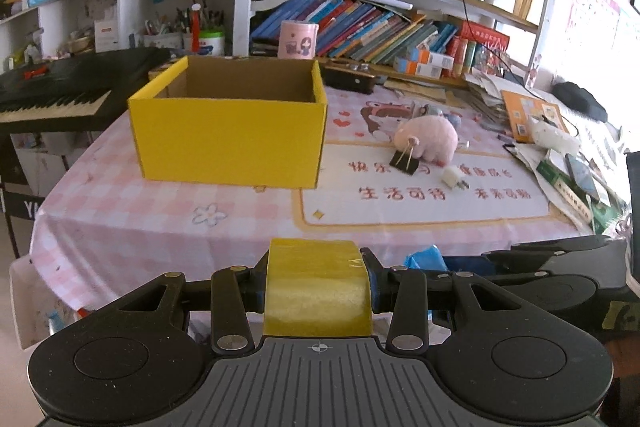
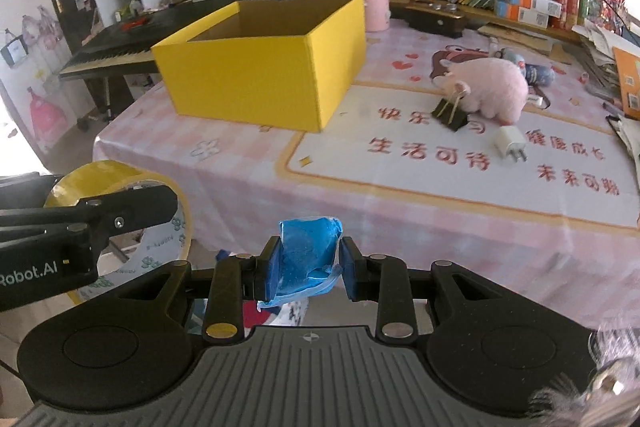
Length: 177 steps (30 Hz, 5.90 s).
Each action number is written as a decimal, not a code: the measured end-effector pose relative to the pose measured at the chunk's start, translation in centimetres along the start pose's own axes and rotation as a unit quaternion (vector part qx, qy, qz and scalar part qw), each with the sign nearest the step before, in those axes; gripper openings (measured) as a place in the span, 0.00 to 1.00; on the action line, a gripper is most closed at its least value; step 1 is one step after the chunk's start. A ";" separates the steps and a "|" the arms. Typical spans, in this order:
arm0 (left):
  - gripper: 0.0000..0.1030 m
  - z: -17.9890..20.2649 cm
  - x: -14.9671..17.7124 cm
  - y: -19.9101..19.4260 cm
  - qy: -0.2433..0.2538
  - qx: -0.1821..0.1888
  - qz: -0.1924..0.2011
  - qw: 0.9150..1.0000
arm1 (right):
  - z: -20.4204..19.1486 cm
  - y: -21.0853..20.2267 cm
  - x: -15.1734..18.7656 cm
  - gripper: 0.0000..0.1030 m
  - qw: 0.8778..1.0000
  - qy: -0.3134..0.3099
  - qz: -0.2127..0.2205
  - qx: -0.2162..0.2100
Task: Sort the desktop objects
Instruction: 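Lift both held objects and carry them over the yellow box, then open the right tool dropping the blue block while the left tool releases the tape into the box, then withdraw both open tools from the box back toward the pig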
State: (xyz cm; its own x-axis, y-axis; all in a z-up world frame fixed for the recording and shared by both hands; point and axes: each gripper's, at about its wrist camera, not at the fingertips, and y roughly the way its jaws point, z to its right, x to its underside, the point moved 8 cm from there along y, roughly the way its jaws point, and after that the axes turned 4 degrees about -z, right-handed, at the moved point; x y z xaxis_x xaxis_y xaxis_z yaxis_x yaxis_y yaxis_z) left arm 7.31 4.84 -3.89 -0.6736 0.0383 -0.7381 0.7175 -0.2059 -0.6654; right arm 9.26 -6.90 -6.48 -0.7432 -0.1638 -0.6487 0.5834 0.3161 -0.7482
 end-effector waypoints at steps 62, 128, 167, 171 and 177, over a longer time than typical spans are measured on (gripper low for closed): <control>0.39 -9.0 -1.1 -0.7 -0.086 -0.059 0.029 0.994 | -8.5 4.6 -3.7 0.27 0.992 -0.107 -0.023 -0.059; 0.76 -11.6 -21.3 15.3 -0.051 -0.139 0.099 0.984 | 0.0 19.5 -28.3 0.64 0.960 -0.273 0.061 -0.033; 0.93 -7.2 -7.9 0.0 -0.066 -0.128 0.140 0.980 | 1.6 0.9 -9.8 0.72 0.988 -0.053 0.137 0.057; 0.93 -6.8 -6.5 -0.3 -0.062 -0.129 0.124 0.982 | 0.9 0.5 -8.1 0.71 0.990 -0.044 0.120 0.056; 0.93 -5.7 -4.3 0.0 -0.043 -0.125 0.096 0.987 | 0.7 0.4 -6.0 0.70 0.992 -0.044 0.101 0.067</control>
State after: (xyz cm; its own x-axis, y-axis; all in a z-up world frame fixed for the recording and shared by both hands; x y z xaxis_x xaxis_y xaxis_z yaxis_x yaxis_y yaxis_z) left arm 11.25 10.27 -1.32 -0.5252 -0.0636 -0.8486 0.8478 0.0467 -0.5282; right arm 14.24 -6.46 -3.00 -0.5794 -0.1925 -0.7920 0.7595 0.2251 -0.6104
